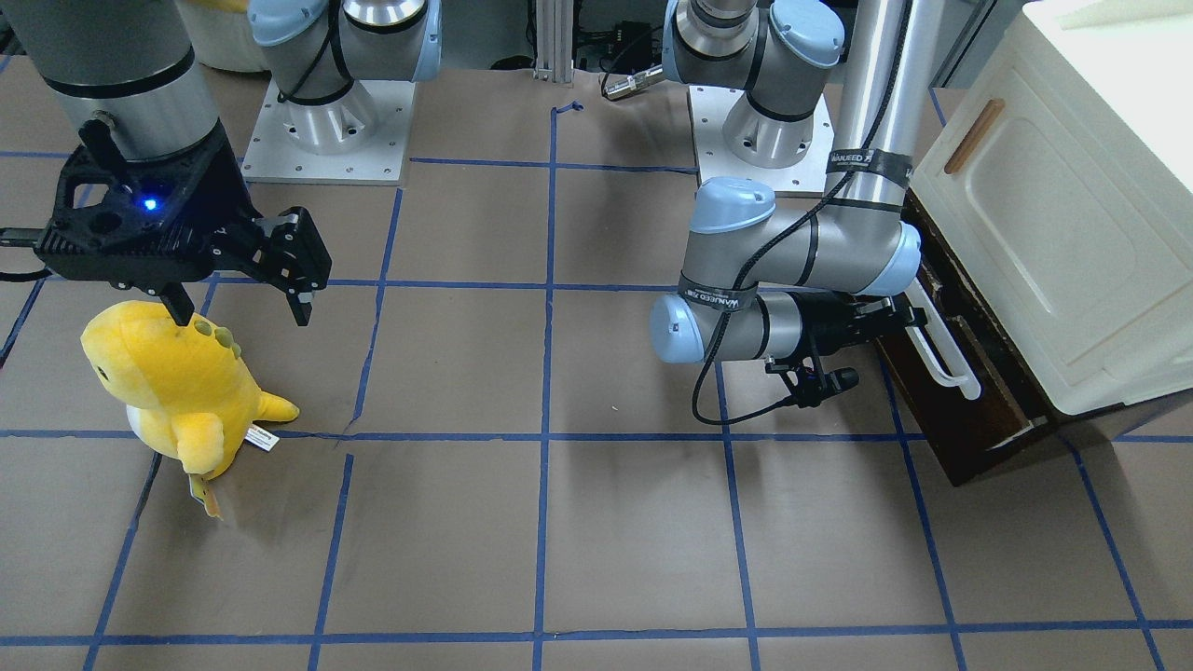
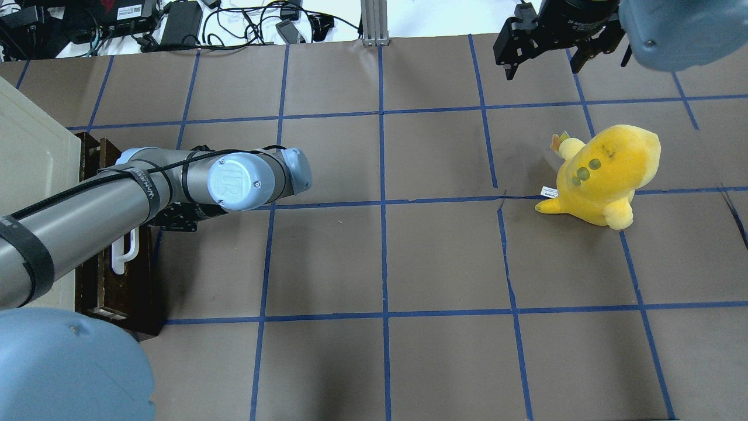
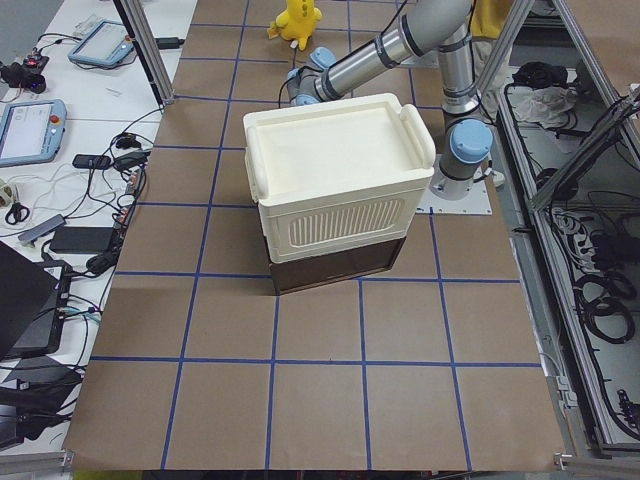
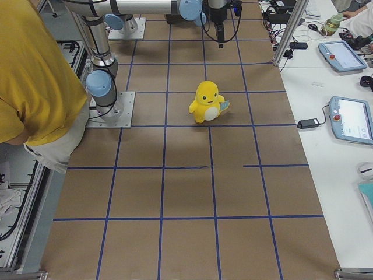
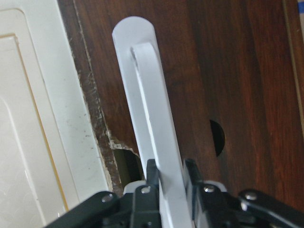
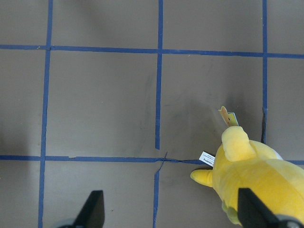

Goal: Pull drawer sideways
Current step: 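Pull the handle with the left gripper, sliding the drawer out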

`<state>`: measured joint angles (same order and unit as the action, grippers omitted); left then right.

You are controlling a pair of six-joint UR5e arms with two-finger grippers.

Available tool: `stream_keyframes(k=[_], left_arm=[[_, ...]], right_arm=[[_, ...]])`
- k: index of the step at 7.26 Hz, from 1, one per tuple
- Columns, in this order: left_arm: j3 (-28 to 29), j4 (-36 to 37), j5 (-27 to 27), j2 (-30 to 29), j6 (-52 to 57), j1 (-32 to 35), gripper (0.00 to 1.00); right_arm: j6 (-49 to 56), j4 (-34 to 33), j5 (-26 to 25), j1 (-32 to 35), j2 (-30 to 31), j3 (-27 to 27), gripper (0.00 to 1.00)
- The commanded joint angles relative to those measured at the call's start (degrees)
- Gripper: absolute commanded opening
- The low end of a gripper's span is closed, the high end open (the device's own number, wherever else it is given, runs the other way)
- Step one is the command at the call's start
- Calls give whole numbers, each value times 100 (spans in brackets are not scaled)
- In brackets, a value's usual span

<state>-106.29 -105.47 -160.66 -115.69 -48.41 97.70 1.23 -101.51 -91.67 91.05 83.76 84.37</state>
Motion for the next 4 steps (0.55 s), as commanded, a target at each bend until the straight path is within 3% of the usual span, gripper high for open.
stream_keyframes(k=[1,4], left_arm=[[3,0,-9,11,7,82,23],[3,0,0,11,7,170,23]], right_arm=[[0,9,0,0,0,0,100],[0,0,0,0,0,0,100]])
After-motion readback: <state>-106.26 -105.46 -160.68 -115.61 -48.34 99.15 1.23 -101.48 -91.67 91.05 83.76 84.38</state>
